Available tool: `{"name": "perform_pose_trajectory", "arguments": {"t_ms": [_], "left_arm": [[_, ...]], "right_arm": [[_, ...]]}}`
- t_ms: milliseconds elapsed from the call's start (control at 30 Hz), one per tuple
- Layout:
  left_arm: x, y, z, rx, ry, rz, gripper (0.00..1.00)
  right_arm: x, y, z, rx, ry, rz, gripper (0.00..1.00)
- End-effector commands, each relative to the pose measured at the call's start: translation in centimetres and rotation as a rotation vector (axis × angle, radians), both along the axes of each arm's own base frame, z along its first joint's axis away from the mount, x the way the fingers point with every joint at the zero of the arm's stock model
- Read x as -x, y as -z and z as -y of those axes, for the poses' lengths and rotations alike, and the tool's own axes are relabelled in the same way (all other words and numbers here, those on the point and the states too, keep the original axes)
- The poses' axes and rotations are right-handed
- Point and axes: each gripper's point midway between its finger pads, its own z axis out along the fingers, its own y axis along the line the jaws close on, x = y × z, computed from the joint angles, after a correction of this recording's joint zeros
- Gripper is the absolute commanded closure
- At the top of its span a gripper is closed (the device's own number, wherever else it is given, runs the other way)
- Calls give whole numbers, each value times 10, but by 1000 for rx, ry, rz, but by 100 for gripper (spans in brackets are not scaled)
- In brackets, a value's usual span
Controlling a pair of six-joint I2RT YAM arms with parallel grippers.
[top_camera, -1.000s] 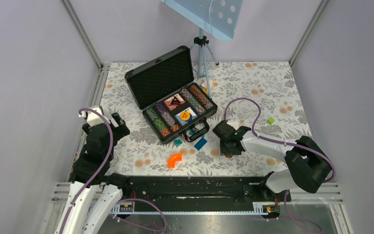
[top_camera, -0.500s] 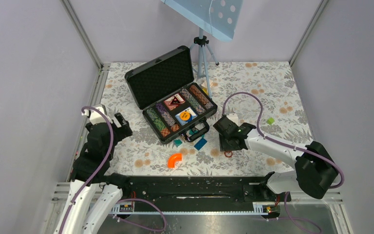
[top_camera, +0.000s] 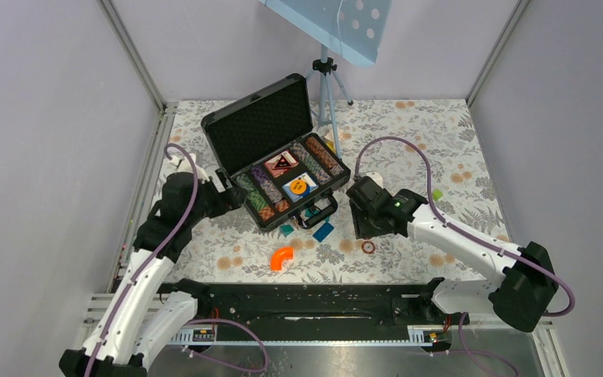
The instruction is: Pack up texas hold em set
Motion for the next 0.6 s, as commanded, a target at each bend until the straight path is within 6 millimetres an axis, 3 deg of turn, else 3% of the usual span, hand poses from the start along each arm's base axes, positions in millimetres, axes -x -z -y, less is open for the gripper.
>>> {"name": "perform_pose_trajectory", "arguments": {"t_ms": [0,167,367,567], "left_arm": [[1,-16,61,300,223,15,19],[8,-18,94,500,364,-17,20],[26,-24,120,692,485,-30,20],[48,-23,146,809,549,-54,20]], "right_arm": [[9,-34,-9,9,-107,15,100],[21,-64,-32,-10,-231,31,100],[31,-98,-56,-61,-338,39,100],[42,-116,-70,-107,-411,11,100]]}}
